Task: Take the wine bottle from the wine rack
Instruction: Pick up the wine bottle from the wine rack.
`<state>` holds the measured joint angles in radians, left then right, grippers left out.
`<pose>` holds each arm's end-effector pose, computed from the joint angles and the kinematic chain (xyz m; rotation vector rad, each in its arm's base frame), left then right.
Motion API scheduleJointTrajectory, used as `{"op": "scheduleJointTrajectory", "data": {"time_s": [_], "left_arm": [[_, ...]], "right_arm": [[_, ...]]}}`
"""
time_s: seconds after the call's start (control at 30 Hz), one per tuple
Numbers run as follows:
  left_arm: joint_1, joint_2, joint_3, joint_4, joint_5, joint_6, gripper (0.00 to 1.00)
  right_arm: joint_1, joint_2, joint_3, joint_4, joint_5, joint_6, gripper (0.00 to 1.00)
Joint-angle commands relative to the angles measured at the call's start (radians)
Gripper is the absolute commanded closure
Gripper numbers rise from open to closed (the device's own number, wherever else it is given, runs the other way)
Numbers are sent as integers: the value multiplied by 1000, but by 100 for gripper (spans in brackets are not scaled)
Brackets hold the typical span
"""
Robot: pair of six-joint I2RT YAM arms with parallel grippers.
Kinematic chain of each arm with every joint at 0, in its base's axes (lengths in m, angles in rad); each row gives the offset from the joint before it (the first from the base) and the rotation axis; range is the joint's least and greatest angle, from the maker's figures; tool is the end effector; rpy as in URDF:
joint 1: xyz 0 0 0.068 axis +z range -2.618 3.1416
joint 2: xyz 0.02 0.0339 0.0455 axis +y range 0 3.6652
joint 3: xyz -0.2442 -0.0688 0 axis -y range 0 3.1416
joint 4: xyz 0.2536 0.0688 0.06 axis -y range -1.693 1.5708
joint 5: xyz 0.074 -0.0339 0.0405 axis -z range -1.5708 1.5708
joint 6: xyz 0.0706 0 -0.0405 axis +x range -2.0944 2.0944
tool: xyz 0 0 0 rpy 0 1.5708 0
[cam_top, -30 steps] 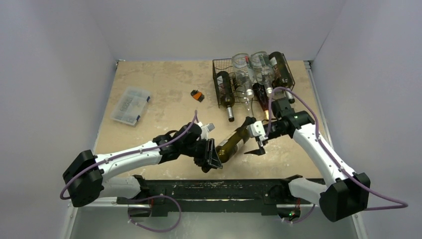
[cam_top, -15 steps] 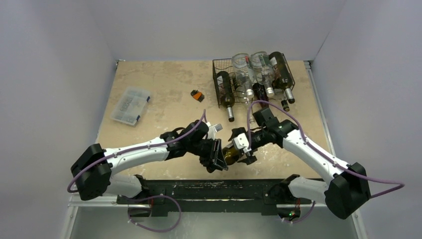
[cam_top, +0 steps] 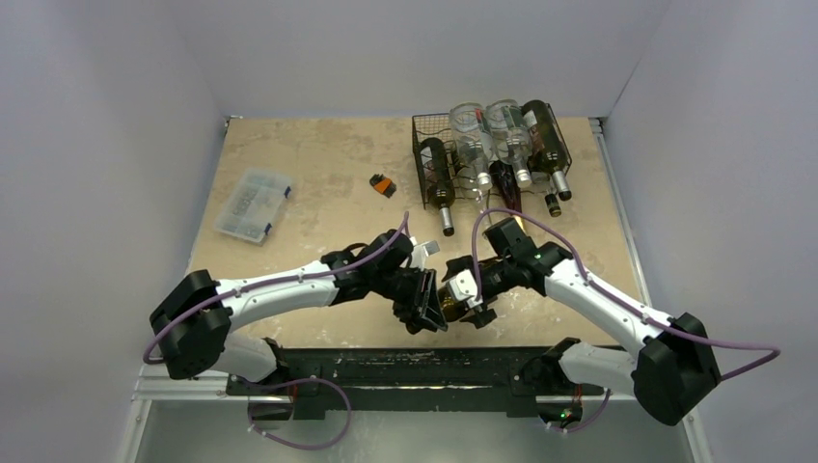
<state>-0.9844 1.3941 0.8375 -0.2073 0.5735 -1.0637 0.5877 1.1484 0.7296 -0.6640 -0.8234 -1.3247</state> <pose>0.1454 -0.2880 0.1787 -0.2348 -2.7372 1.4118 0.1653 0.1724 0.1802 -2.0299 1.1256 0.7330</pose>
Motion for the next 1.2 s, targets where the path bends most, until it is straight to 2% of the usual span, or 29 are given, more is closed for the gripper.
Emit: {"op": "scheduleJointTrajectory", "data": {"time_s": [0.0,0.37,0.63,0.7,0.73,0.8,0.87,1.03,1.07,1.13,1.17], "left_arm": [[-6,-9,79,142,74,20,100],[-5,17,89,154,96,21,100],[-5,33,91,170,116,23,100],[-5,40,91,174,123,23,99],[-5,43,90,180,127,24,98],[-4,47,85,191,129,18,93],[-4,52,77,225,133,12,87],[-5,58,59,253,137,9,69],[-4,55,50,260,137,8,64],[-4,49,31,294,137,-2,53],[-5,47,22,316,138,-8,47]], "right_arm": [[9,-21,-24,43,9,-10,2],[9,-31,-45,59,17,-21,7],[9,-27,-41,43,-11,-57,26],[8,-29,-37,43,-10,-55,34],[7,-29,-34,45,-10,-54,40],[5,-32,-35,48,-11,-46,52],[-2,-32,-37,48,-17,-45,58],[-28,-41,-36,45,-36,-44,64],[-37,-43,-34,44,-41,-45,68],[-52,-50,-35,42,-52,-51,83],[-59,-54,-37,40,-56,-53,84]]}}
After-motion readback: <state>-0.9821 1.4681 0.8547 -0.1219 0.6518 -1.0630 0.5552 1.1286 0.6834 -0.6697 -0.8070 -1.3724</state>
